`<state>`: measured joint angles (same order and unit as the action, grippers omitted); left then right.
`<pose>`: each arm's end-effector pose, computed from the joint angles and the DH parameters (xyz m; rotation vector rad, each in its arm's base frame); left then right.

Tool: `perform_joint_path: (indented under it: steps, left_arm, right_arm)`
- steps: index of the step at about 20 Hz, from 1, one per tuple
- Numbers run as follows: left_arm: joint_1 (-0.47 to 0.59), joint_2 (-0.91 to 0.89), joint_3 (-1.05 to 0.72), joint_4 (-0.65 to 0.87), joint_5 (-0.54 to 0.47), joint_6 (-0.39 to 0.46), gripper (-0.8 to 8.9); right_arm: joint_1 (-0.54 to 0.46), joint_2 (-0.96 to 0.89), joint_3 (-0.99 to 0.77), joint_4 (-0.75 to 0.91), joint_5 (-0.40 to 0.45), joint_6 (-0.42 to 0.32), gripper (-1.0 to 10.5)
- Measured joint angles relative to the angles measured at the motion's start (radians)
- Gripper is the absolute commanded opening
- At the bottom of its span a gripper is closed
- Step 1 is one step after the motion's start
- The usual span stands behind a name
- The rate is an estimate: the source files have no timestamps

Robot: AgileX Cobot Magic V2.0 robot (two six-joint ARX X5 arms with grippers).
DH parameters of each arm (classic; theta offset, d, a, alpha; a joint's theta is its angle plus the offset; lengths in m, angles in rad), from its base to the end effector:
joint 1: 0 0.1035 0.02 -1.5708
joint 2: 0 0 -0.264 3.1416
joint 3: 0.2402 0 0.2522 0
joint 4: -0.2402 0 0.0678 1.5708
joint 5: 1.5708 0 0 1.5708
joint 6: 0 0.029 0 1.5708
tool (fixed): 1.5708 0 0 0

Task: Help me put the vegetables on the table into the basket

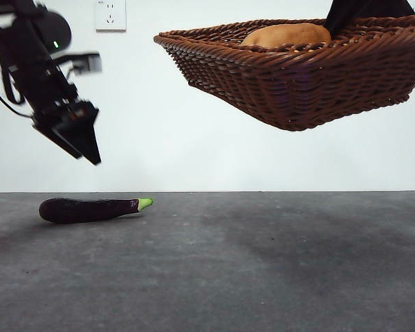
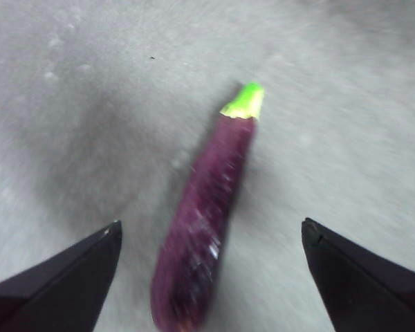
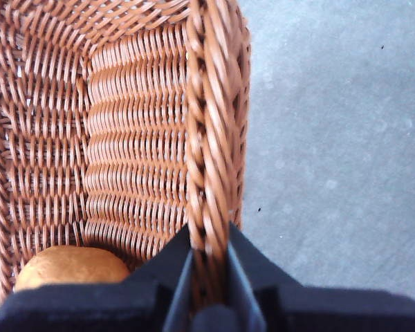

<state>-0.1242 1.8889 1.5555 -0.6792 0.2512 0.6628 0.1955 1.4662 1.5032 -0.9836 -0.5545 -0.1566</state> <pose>0.4005 -0.0573 0.2494 0.5328 0.8606 -0.6633 0.2806 0.0711 0.3601 0.0347 0.8939 0.7634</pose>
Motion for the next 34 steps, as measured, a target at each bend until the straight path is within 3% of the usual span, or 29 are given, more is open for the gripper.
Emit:
perform_joint_path:
  steps: [5, 14, 19, 21, 29, 34]
  left_arm:
    - [0.005, 0.164, 0.176, -0.110, 0.046, 0.033, 4.42]
    - [0.005, 0.286, 0.187, -0.112, 0.045, 0.052, 4.32]
    - [0.005, 0.296, 0.188, -0.114, 0.029, 0.051, 0.81]
    - [0.005, 0.297, 0.188, -0.124, 0.029, 0.051, -0.03]
    - [0.006, 0.286, 0.207, -0.238, 0.033, 0.006, -0.07]
    - [0.004, 0.042, 0.221, -0.322, 0.114, -0.002, -0.07]
  right_arm:
    - [0.000, 0.000, 0.000, -0.003, 0.000, -0.013, -0.1]
    - [0.000, 0.000, 0.000, -0.003, 0.000, -0.017, -0.1]
    - [0.000, 0.000, 0.000, -0.003, 0.000, -0.019, -0.1]
    - [0.000, 0.000, 0.000, -0.003, 0.000, -0.020, -0.1]
    - [0.000, 0.000, 0.000, -0.050, 0.005, -0.019, -0.1]
    - [-0.001, 0.001, 0.000, -0.068, 0.007, -0.019, -0.1]
